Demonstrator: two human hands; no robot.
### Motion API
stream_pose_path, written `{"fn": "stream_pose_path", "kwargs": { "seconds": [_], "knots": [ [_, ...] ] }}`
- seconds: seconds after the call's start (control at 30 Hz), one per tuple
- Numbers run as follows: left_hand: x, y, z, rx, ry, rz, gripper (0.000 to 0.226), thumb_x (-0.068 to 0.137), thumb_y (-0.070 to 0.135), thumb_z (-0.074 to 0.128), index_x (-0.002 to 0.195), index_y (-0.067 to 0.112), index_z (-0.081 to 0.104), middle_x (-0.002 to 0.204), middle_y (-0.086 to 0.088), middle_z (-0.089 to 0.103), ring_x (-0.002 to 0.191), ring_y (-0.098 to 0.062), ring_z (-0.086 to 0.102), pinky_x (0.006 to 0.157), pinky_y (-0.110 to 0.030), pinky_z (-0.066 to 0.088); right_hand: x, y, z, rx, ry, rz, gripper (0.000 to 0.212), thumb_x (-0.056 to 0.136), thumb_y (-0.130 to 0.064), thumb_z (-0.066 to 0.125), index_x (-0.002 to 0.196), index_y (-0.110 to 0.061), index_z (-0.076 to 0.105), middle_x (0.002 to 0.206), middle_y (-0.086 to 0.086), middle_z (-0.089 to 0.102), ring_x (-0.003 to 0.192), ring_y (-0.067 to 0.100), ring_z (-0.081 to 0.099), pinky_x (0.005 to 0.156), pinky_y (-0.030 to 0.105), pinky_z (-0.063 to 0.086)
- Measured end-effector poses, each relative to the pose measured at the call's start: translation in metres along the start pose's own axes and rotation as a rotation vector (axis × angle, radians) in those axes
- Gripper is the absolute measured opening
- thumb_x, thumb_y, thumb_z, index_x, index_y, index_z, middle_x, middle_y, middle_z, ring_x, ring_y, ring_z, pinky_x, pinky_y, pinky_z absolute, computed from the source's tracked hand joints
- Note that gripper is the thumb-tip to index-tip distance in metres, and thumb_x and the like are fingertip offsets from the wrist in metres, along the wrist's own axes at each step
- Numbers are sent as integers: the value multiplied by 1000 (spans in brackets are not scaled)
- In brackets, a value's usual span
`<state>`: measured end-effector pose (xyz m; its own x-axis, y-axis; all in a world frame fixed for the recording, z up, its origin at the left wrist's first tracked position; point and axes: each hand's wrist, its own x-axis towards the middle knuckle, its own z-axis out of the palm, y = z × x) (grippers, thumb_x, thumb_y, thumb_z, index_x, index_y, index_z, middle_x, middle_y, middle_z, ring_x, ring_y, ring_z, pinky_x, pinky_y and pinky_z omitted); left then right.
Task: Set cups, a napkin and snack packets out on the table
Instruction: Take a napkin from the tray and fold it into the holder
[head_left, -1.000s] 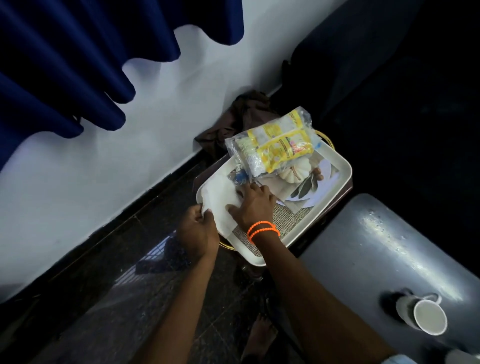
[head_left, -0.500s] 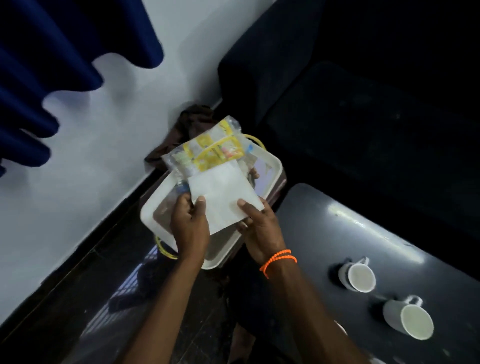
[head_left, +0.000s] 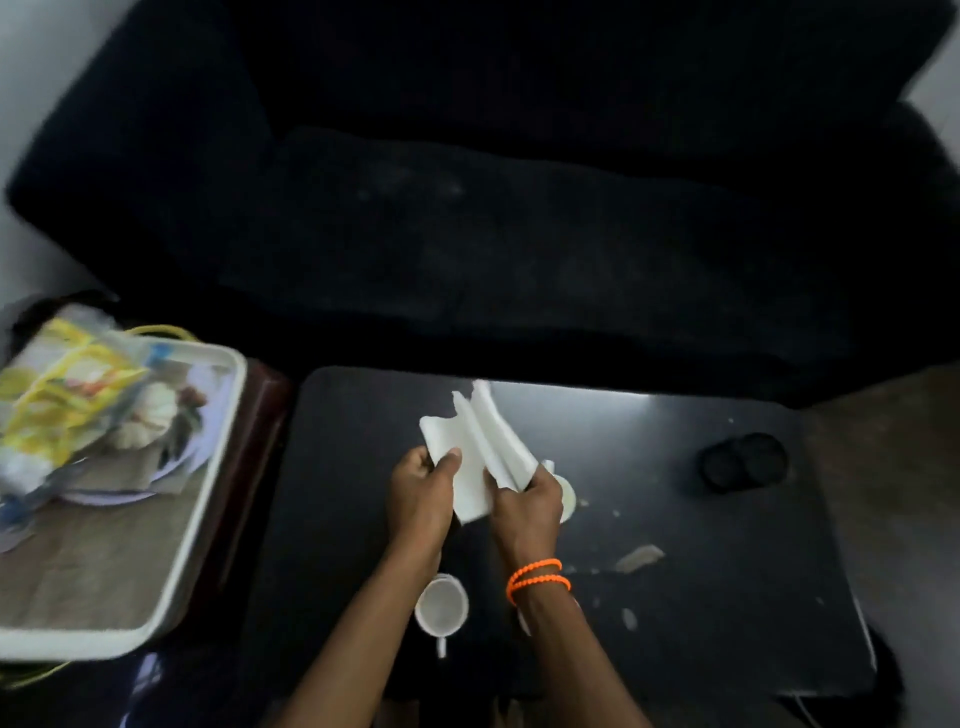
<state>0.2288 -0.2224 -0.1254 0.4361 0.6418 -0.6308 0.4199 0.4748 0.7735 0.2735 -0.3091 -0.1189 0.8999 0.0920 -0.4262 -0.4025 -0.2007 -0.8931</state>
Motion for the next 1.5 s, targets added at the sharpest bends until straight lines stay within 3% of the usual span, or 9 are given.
{"fn": "stream_pose_path", "kwargs": {
  "seconds": [0.2,0.33,0.5,0.63,0.83,1.03,1.23,1.37,1.5],
  "knots": [
    [-40,-6,118,239,-203,59,9,94,18,69,102,16,74,88,5,78,84,-17,76,72,-32,59,28,-6,-118,55,234,-22,28,90,0,69,89,-27,74,79,-15,77,75,1,72,61,15,56],
    [-53,-15,189,429,-366,89,12,90,15,67,97,13,77,92,-6,81,90,-29,77,84,-50,63,50,-1,-186,165,463,21,20,91,-2,69,96,-21,75,84,-10,77,78,8,72,60,13,54],
    [-68,-25,270,513,-499,69,23,87,15,68,107,21,78,100,-1,80,91,-22,76,84,-42,65,80,1,-252,219,631,1,41,84,19,57,105,-9,79,96,3,78,83,6,72,71,17,56],
    [-68,-28,326,549,-580,54,16,87,14,66,80,28,71,90,4,77,86,-18,74,73,-32,64,111,-3,-285,127,748,-16,42,81,16,56,101,-9,83,97,3,79,89,12,73,71,16,58],
    [-33,-26,382,601,-702,-168,31,91,9,66,119,-4,70,114,-21,76,96,-31,76,82,-44,65,157,-13,-311,-176,667,-25,34,81,5,58,98,-13,83,96,7,80,85,17,67,75,14,45],
    [-11,-30,391,490,-607,-264,28,96,9,66,117,-8,68,105,-19,78,75,-27,80,61,-32,64,189,-18,-323,-373,545,62,27,82,-3,61,98,-13,81,95,15,78,94,35,72,75,27,51],
    [12,-43,393,471,-305,-153,71,101,65,39,117,2,66,106,-16,71,54,-23,69,74,-42,67,207,-18,-327,-329,513,81,50,94,-44,67,134,-14,65,133,13,68,126,30,60,109,40,46],
    [14,-45,390,532,-448,-92,76,98,74,32,137,16,63,136,-13,66,96,-30,68,95,-52,62,204,-4,-326,-114,764,71,49,101,-51,52,124,-10,69,123,9,70,121,28,61,103,36,46],
    [9,-48,389,555,-671,-60,73,100,74,26,153,30,51,159,0,50,140,-28,53,110,-50,51,204,12,-323,27,598,176,49,102,-60,39,109,-26,73,114,2,71,116,30,64,100,42,51]
  ]
}}
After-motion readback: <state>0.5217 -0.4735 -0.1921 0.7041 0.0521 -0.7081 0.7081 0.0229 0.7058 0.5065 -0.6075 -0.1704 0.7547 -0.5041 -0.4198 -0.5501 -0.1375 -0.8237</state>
